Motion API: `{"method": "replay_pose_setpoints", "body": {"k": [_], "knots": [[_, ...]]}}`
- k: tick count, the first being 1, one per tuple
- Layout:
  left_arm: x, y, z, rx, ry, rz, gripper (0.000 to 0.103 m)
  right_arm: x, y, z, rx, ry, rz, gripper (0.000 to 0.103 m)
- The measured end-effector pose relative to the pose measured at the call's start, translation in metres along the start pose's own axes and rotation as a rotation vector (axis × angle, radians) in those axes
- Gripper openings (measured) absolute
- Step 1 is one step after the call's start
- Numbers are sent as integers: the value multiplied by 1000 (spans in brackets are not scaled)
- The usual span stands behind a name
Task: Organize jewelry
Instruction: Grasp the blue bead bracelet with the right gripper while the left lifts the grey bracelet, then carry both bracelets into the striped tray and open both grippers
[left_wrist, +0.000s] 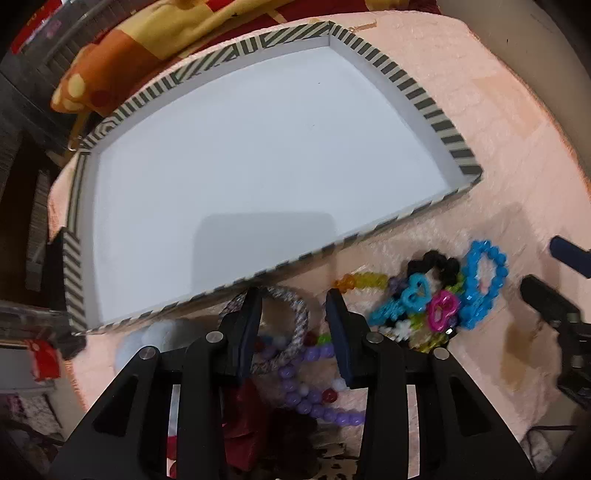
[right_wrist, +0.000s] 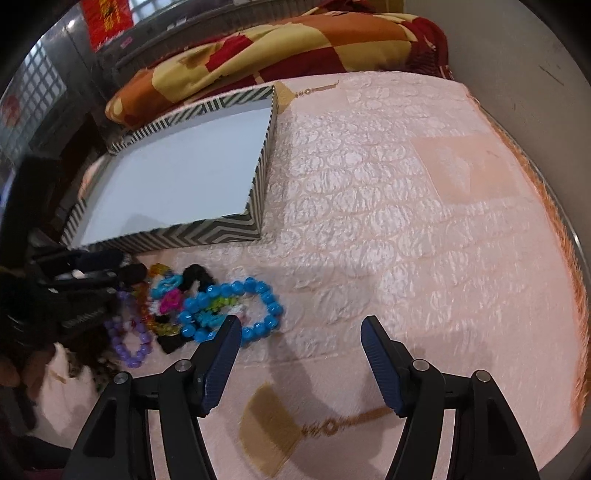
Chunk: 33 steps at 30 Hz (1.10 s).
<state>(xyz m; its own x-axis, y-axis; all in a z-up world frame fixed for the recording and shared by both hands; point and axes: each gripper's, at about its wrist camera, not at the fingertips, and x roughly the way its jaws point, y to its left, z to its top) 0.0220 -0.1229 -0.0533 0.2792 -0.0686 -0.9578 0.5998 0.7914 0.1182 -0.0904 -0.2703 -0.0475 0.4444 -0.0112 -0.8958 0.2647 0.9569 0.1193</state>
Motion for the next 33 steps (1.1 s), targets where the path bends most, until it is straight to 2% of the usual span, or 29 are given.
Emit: {"method": "replay_pose_setpoints", "body": {"k": [1, 3, 6, 7, 11, 12, 16, 23, 33], "knots": [[0, 1, 1, 3, 3, -16, 9, 3, 3, 2, -15, -4, -7, 60], [3, 7, 6, -9, 12, -63, 9, 10, 7, 6, -39, 10, -6, 50], [1, 28, 6, -80, 22, -176, 7, 21, 17, 9, -102, 28, -35, 43], [-1, 38, 5, -116, 23, -224, 7, 24, 19, 8, -115, 35, -42, 35], [-11, 64, 3, -201, 22, -319, 6, 29, 24, 7, -157, 19, -53, 19], [-15, 69, 2, -219, 22, -338, 6, 27, 26, 8, -163, 19, -47, 9], [-39, 78, 1, -272, -5, -390, 6, 6, 23, 13, -131, -20, 35, 8], [-85, 82, -2, -309, -85, -394, 6, -40, 15, 32, -81, -89, 181, 8], [-116, 103, 8, -361, -156, -429, 6, -84, 37, 64, -130, -183, 224, 8]]}}
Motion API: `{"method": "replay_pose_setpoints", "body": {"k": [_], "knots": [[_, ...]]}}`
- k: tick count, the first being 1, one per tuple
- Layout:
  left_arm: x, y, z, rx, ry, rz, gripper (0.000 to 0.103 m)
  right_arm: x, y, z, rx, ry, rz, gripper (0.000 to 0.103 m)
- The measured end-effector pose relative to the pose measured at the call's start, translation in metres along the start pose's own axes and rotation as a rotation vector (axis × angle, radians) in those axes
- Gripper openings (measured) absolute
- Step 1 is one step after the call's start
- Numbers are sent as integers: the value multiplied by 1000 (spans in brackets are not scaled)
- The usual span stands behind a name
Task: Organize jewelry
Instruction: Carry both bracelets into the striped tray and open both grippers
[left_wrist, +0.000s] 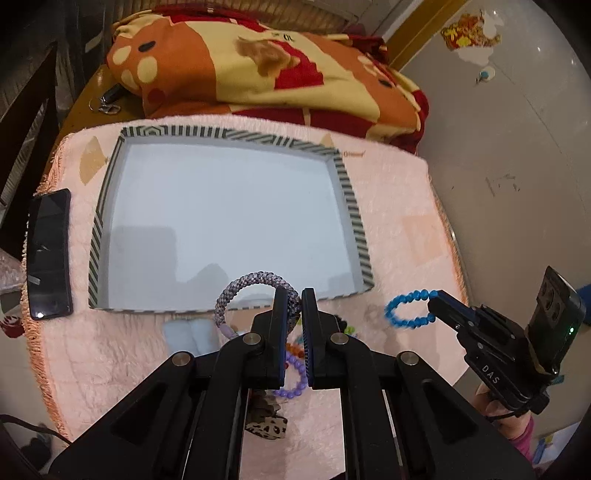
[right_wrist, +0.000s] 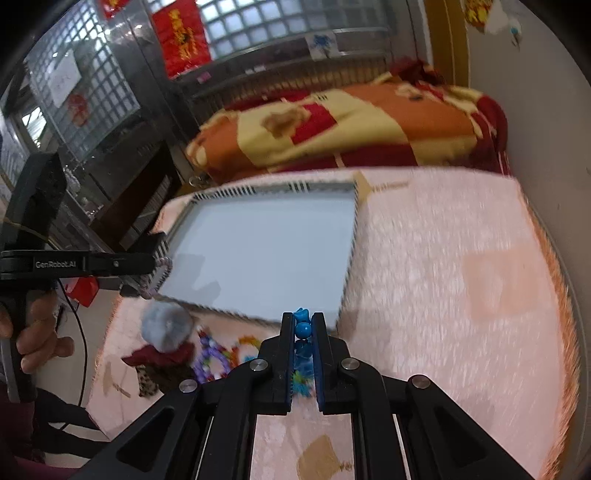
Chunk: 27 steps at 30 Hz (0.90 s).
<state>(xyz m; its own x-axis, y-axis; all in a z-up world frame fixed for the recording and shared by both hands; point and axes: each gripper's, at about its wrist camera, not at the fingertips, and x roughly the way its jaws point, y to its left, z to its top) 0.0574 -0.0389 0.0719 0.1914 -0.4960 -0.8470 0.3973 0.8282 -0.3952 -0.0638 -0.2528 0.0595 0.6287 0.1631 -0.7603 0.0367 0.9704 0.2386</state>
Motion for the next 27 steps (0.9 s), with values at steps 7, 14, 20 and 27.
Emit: {"method": "replay_pose_setpoints", "body": {"k": [7, 14, 20, 27], "knots": [[-12, 13, 13, -13, -42, 55, 6, 8, 15, 25, -24, -21, 22, 8], [-1, 37, 15, -23, -33, 149, 6, 35, 36, 38, -52, 0, 44, 8], [9, 53, 17, -18, -25, 216, 6, 60, 57, 45, -79, 29, 65, 8], [23, 69, 18, -23, -2, 259, 6, 95, 83, 50, -73, 75, 109, 8]]}}
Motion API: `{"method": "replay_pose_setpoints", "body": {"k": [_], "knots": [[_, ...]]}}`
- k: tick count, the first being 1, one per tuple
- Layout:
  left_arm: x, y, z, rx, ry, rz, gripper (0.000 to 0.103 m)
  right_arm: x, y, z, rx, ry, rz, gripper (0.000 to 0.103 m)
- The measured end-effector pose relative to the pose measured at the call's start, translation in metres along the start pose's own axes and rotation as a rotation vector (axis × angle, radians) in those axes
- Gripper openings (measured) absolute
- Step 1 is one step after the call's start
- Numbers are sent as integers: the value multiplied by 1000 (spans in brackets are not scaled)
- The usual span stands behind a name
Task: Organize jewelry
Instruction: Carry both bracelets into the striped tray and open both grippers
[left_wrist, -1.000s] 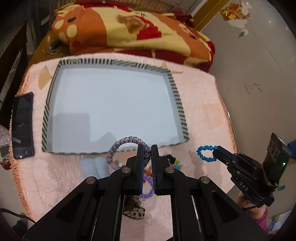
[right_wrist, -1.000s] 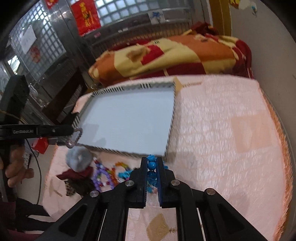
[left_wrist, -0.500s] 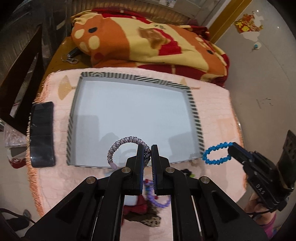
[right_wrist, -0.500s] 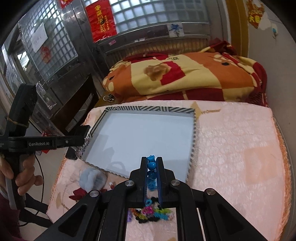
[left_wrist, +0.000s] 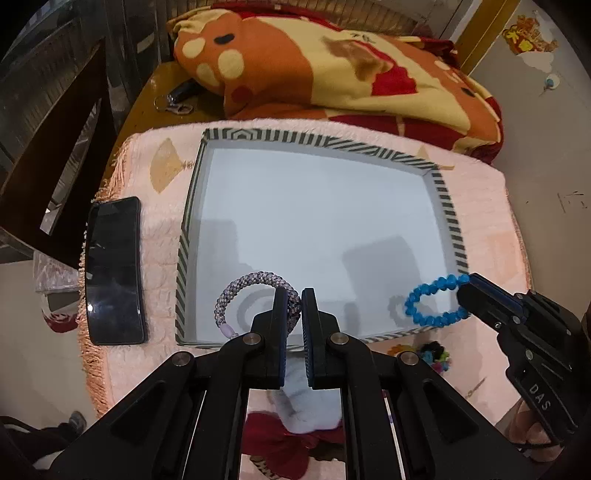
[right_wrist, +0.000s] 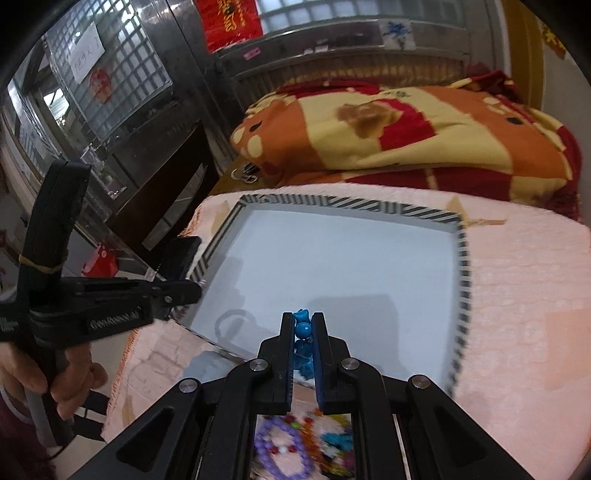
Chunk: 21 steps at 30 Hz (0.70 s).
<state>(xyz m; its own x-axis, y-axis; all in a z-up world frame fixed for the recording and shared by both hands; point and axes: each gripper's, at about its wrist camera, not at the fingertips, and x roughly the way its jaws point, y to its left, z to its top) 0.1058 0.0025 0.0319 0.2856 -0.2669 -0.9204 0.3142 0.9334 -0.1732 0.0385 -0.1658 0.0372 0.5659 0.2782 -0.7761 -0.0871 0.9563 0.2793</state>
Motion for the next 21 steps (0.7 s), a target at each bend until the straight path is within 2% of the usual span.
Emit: {"method": "replay_pose_setpoints", "body": {"k": [7, 16, 21], "knots": [[26, 14, 0, -21, 42, 25, 6, 38, 5, 9, 34, 51, 50, 8], [62, 31, -1, -62, 109, 13, 6, 91, -45, -13, 155, 199, -41, 8], [76, 29, 2, -70, 133, -12, 6, 105, -27, -16, 112, 226, 4, 8]]}}
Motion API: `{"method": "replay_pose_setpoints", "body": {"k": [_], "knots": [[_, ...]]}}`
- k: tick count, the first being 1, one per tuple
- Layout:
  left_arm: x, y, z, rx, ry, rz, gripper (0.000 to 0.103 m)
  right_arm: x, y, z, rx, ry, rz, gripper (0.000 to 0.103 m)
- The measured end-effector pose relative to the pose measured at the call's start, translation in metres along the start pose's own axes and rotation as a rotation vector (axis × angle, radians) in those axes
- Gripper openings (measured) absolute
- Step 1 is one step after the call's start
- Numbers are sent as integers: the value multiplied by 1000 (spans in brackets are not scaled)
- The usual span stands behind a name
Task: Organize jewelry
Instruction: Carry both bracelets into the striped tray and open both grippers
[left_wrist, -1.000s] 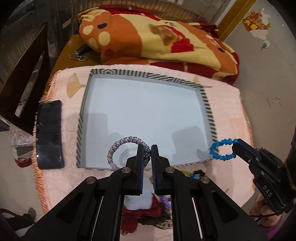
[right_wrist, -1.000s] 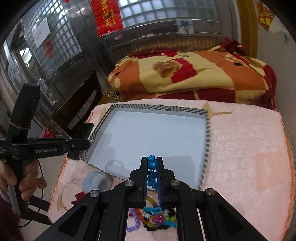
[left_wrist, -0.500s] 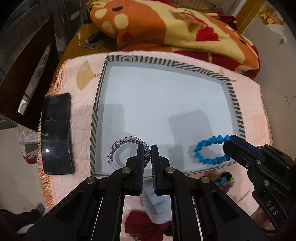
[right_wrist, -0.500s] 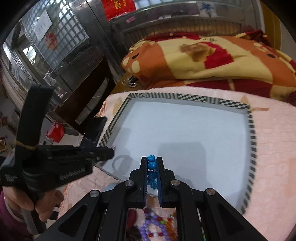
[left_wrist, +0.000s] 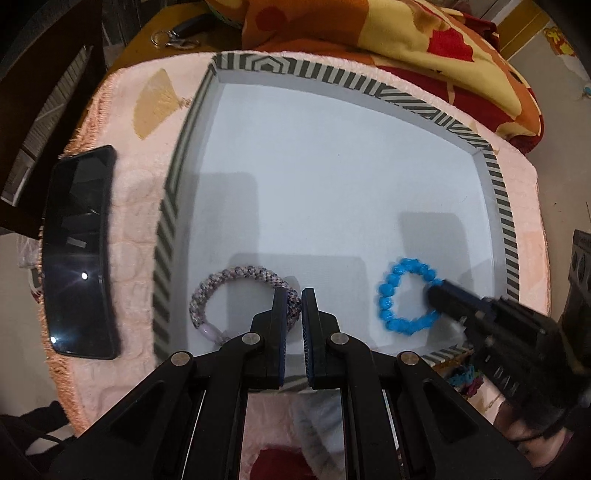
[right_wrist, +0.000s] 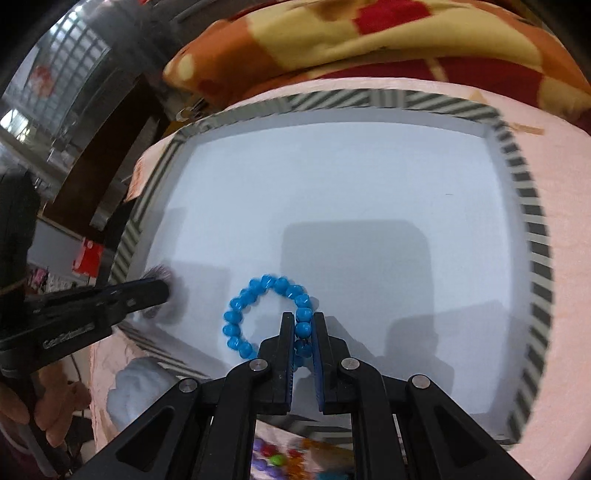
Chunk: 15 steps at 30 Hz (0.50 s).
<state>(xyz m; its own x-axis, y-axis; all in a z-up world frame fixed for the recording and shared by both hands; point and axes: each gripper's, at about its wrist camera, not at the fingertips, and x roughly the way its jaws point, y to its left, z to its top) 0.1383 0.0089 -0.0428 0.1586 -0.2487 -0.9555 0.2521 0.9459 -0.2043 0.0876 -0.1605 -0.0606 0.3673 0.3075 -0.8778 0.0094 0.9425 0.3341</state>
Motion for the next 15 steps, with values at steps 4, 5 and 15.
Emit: {"method": "replay_pose_setpoints", "body": {"k": [4, 5, 15], "knots": [[4, 6, 5, -44, 2, -32, 6, 5, 8, 2, -25, 14, 5, 8], [4, 7, 5, -49, 1, -34, 8, 4, 8, 2, -28, 12, -6, 8], [-20, 15, -2, -80, -33, -26, 36, -34, -5, -11, 2, -73, -29, 39]]}}
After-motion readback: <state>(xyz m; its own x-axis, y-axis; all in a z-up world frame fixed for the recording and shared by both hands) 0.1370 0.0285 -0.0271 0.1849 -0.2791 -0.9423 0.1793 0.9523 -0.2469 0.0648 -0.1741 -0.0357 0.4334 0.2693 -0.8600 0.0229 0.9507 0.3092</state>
